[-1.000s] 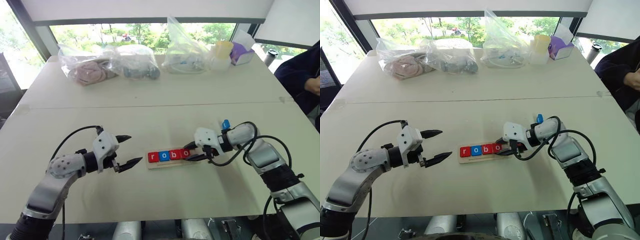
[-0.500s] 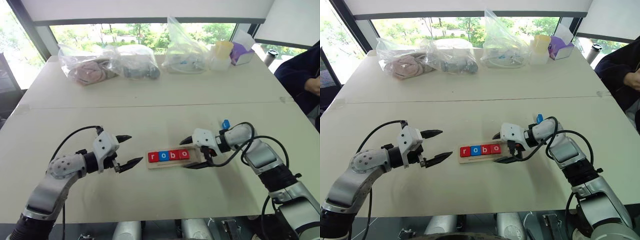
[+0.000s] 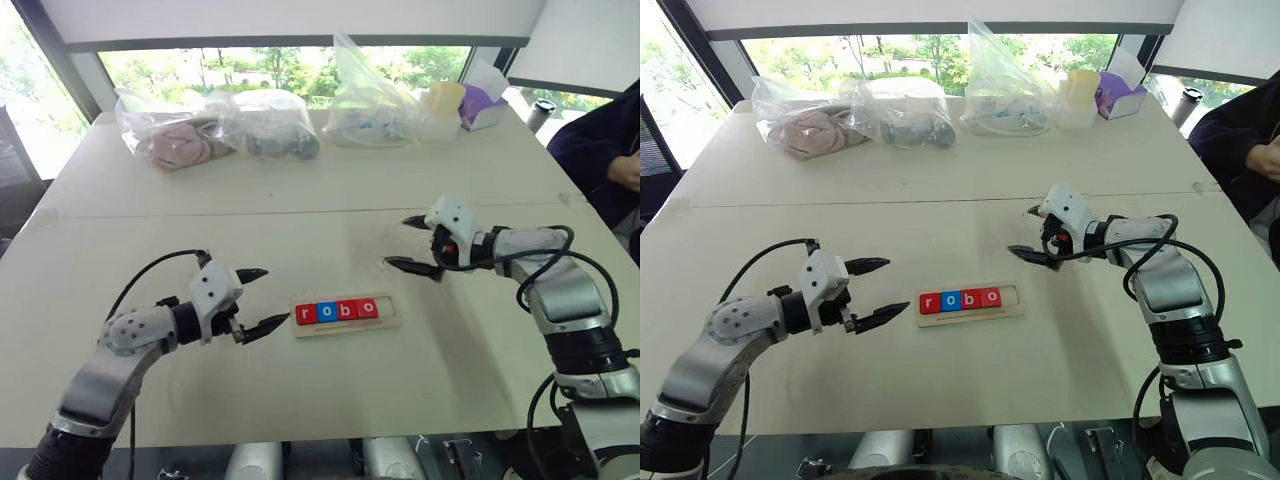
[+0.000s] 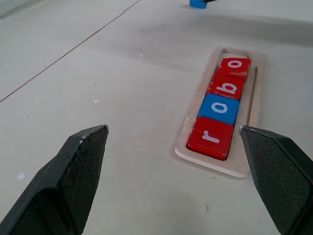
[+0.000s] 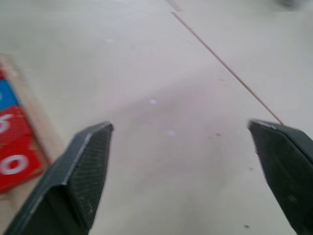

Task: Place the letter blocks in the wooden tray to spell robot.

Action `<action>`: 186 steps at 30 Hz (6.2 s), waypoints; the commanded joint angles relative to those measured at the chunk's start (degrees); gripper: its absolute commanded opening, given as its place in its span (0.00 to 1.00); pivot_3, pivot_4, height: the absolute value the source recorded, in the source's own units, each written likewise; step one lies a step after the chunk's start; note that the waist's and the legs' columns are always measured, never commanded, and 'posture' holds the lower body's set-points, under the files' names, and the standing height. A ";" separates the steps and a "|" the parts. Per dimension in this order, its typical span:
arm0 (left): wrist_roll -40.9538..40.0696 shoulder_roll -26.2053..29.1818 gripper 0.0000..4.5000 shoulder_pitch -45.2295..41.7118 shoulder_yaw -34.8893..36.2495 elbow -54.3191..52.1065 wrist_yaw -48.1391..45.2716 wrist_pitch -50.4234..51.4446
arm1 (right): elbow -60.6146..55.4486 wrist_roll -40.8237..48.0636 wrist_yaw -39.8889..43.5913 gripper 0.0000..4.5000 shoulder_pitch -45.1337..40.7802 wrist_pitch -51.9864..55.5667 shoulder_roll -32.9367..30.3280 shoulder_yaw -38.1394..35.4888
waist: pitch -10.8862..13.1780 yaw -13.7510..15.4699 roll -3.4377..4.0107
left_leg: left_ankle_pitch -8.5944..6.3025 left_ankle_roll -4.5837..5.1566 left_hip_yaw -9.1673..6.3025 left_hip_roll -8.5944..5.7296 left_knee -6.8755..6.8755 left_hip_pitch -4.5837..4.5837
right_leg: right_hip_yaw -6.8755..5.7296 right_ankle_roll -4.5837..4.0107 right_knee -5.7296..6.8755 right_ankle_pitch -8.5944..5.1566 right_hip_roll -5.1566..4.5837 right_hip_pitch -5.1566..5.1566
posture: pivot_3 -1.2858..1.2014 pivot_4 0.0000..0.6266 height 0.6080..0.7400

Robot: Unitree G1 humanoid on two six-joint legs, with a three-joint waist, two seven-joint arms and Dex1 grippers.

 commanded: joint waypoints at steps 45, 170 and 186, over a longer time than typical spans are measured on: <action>1.56 -1.86 1.00 -4.63 -1.44 4.21 -2.26 -3.12 | -1.88 3.92 -37.36 0.48 4.06 33.97 13.88 -18.81 | -0.11 -0.20 -0.05 | 0.00 0.01 0.01 0.01 0.04 0.02 | 0.03 0.02 0.04 0.03 0.07 0.04 | 0.52 0.24 1.00; 0.69 -1.34 1.00 1.60 1.18 -2.78 2.78 -0.79 | 12.81 -2.89 29.49 0.67 -3.83 -24.26 -2.21 13.89 | -0.19 -0.02 -0.15 | 0.00 0.00 -0.08 0.03 0.00 0.06 | 0.00 -0.01 0.00 0.01 0.00 0.06 | 0.52 0.24 1.00; -1.91 -0.19 1.00 3.48 2.78 -5.27 2.29 2.47 | 6.27 1.93 28.94 1.00 -2.12 -13.13 -7.77 7.24 | -0.19 0.13 -0.14 | 0.00 0.00 -0.13 0.01 -0.01 0.03 | 0.00 -0.01 -0.01 0.01 -0.05 0.04 | 0.52 0.24 1.00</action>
